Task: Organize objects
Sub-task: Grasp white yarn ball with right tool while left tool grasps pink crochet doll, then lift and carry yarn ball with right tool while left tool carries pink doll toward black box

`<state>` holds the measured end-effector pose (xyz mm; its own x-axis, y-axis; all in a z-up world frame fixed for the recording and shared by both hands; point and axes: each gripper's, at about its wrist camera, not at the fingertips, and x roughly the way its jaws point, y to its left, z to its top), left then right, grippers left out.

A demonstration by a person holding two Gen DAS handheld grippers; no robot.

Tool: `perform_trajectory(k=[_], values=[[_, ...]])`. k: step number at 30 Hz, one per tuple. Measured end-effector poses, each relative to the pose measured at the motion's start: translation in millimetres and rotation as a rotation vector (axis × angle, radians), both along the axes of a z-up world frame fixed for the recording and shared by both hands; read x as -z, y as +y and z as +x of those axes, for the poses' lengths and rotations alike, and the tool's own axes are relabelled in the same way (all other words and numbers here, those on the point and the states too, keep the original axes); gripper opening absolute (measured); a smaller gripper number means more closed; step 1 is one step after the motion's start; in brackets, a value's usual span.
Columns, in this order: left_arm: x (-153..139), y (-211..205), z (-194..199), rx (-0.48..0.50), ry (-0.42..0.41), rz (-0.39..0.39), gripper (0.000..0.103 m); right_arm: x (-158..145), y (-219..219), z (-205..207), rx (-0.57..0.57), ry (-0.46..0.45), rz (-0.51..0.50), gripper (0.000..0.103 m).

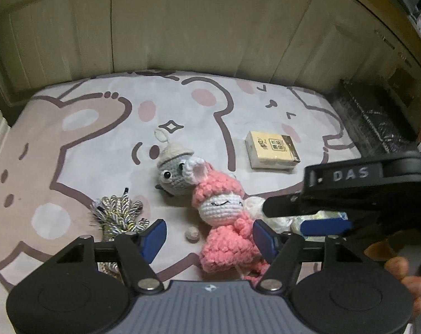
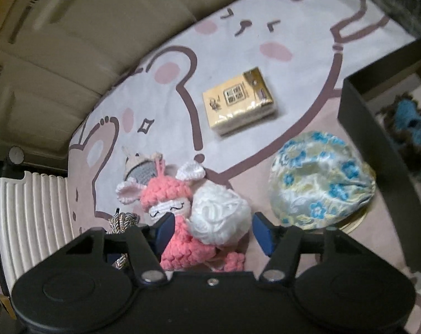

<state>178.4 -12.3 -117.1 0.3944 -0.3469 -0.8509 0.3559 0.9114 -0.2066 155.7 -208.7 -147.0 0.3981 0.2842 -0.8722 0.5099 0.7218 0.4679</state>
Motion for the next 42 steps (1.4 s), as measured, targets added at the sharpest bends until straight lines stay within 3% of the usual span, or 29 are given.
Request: perform_trajectory(k=[8,12,16,30,37,42], values=[[8.4,0.4,6.0,0.008,0.027,-0.036,0.068,25.1,3.3,11.8,0.005,0.075,0.028,0.059],[11.8,-0.3,7.4,0.013,0.037,-0.047,0.068,31.7,1.6,14.2,0.006,0.089,0.053,0.046],[16.7,-4.1,9.3,0.010,0.051,-0.024,0.068,24.6,5.4,17.2,-0.044,0.087,-0.001,0.037],[35.1,-14.2,22.2,-0.089,0.117,-0.058,0.067,10.0,-19.0,9.5,-0.038,0.026,-0.002,0.035],[50.6,-27.9,26.4,-0.109,0.151,-0.015,0.066,12.7,-27.3,7.2,-0.054,0.033,-0.015,0.036],[60.9,-27.2,28.2,-0.107,0.172,0.036,0.054,16.3,-28.2,8.9,-0.072,0.047,-0.032,0.036]])
